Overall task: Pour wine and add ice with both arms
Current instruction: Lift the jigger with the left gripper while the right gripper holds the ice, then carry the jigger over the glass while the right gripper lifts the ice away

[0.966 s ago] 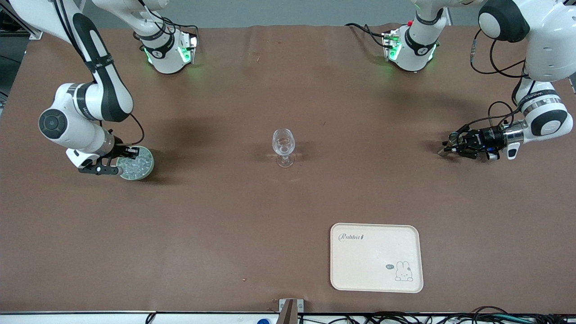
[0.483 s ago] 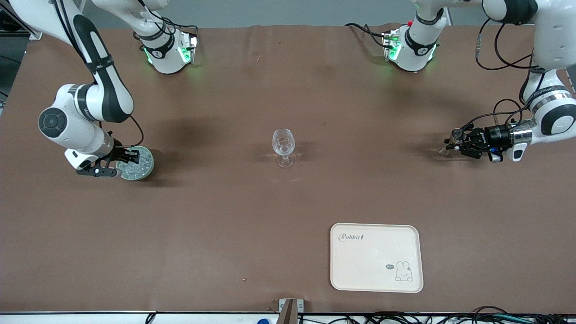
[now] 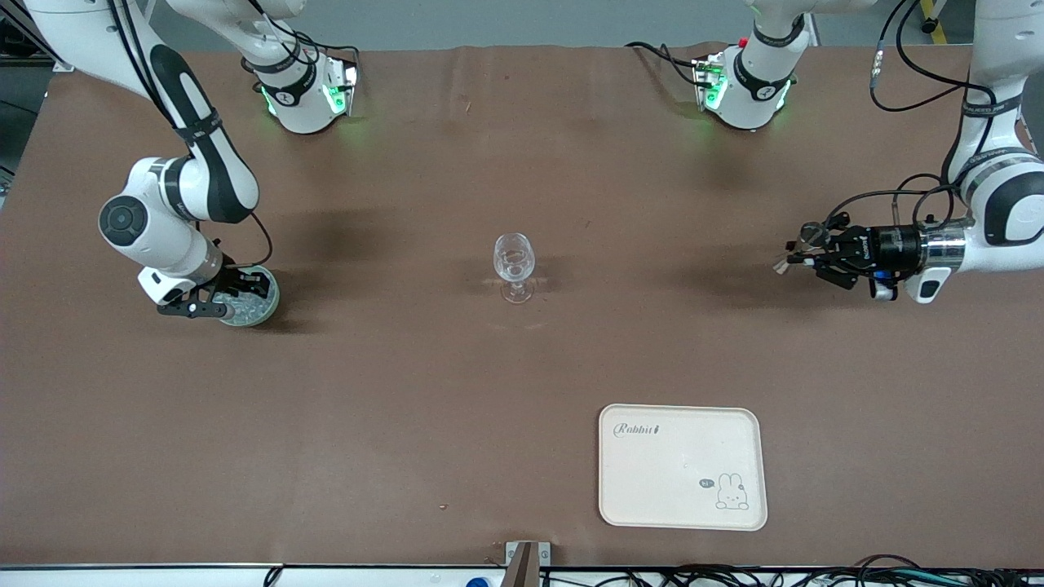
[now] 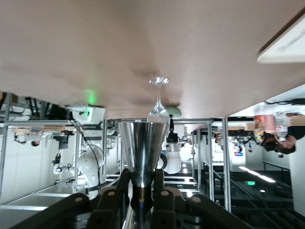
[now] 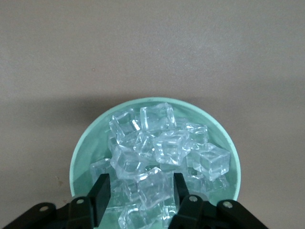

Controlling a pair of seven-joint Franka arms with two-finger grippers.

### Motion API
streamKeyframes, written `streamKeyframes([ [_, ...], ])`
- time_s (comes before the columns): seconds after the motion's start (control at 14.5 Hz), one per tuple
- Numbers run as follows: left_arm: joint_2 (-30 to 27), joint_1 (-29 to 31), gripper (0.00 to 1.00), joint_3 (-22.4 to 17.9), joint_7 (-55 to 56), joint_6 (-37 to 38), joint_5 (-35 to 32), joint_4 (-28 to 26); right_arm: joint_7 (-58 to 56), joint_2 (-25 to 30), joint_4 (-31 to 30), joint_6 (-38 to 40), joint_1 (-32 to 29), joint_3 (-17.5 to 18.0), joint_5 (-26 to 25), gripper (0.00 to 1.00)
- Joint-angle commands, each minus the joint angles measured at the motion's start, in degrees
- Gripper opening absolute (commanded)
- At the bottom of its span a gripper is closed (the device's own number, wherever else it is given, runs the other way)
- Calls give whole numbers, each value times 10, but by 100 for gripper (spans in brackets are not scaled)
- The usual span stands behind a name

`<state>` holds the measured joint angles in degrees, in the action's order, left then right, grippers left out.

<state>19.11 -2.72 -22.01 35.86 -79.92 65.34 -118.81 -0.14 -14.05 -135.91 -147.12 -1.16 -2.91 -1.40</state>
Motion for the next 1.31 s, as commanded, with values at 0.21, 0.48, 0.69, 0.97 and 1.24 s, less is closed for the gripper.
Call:
streamKeyframes([
  [0.21, -71, 15, 0, 139, 112, -63, 18, -12, 0, 10, -10, 3, 0, -2, -9, 5],
  [0.48, -90, 25, 0, 279, 155, -163, 22, -12, 1, 18, 14, 58, 1, -2, -10, 3],
  [0.69, -90, 25, 0, 367, 199, -260, 22, -5, 1, 55, 95, 210, -2, -2, -9, 0],
  [0.97, -73, 24, 0, 474, 247, -399, 22, 2, 1, 90, 207, 363, -3, -11, -7, 0],
  [1.24, -34, 22, 0, 540, 267, -505, 21, 23, 0, 105, 360, 504, -13, -21, -3, 0],
])
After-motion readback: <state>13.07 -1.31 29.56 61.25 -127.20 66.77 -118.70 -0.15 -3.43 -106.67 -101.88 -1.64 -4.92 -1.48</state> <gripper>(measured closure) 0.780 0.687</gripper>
